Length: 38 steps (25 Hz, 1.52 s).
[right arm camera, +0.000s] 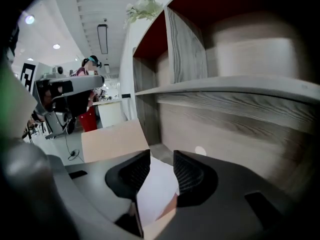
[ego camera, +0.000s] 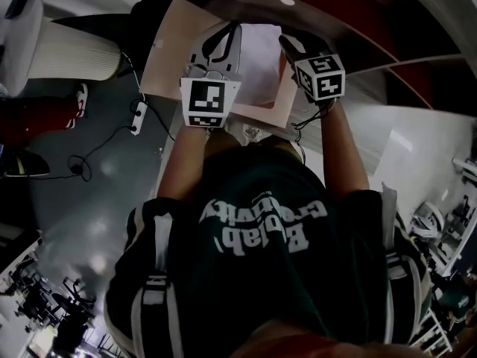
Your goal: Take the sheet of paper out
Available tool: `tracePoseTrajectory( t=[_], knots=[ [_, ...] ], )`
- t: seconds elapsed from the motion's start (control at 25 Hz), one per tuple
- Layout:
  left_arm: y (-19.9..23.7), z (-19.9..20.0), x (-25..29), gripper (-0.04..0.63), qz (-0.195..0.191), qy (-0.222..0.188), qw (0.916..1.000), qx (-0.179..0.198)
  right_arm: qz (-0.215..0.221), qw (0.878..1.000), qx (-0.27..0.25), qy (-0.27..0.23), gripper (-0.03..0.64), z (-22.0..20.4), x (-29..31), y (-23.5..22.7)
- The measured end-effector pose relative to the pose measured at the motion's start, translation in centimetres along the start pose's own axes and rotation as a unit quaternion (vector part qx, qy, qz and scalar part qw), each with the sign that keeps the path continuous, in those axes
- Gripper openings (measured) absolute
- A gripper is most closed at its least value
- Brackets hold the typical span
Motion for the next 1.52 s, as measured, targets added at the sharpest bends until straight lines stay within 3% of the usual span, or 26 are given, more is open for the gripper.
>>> tracePoseTrajectory(
  t=[0.28,0.8,1.24,1.52],
  knots=[
    [0.9,-0.8,1.4,0.018,-0.005,0.002,1.0,-0.003,0.016,0.998,0.023,0.051,0.206,-1.4,4.1,-2.0],
    [2.5,-2.5,3.5,0.018,-0.019,0.01,0.9997,-0.008,0.017,0.988,0.021,0.151,0.218,-4.0,11.2,-6.3],
    [3.9,-4.5,4.2,0.018,-0.023,0.029,0.9992,-0.015,0.062,0.973,0.064,0.211,0.219,-5.7,15.3,-8.2],
    [4.3,-5.7,4.8,0.018,-0.029,0.036,0.9987,-0.019,0.082,0.966,0.063,0.237,0.219,-6.5,16.7,-8.4]
  ],
)
Point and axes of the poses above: the fingertips, and each gripper's own axes: x forward along the fingers, y to its left, z out of its top, the point moved 8 cm from there along -x, backward along the fingers, and after that the axes turned 14 degrees about x, right-handed, at the moved point
